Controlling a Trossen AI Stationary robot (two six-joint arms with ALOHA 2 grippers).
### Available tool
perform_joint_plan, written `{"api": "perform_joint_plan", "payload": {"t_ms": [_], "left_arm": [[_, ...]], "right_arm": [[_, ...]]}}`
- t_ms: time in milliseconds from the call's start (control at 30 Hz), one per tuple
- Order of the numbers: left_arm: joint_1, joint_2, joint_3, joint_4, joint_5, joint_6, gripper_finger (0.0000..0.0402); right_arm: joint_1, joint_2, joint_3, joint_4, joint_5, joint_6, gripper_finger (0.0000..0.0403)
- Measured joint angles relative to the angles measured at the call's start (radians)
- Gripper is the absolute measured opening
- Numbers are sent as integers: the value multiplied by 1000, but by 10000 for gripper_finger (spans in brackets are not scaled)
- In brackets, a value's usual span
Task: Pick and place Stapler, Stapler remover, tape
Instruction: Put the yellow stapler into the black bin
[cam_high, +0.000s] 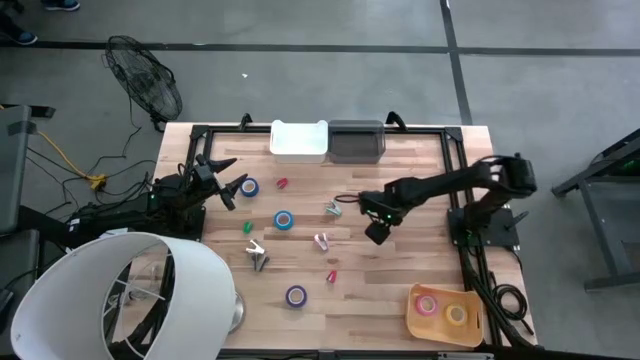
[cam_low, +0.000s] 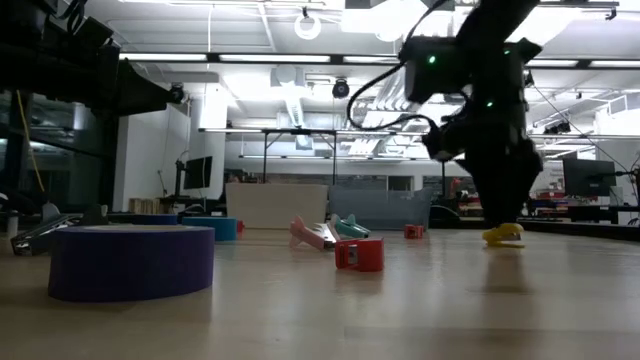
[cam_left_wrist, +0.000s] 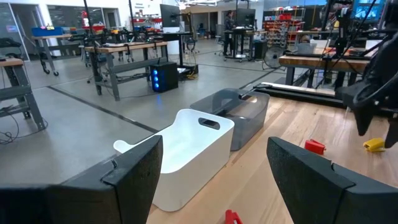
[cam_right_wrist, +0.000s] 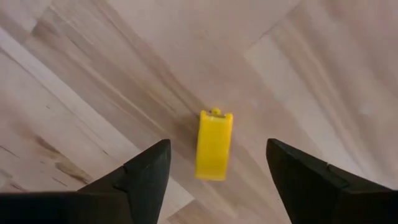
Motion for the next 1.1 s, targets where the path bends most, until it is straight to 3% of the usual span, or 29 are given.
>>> {"api": "perform_joint_plan", "payload": {"t_ms": [400,1100], "left_arm": [[0,0,0,0,0,0,285],[0,0,0,0,0,0,285]], "right_arm": [[-8,83,9,-10,-55,28,234],[-11,77,59,-105,-73,40,64]]}}
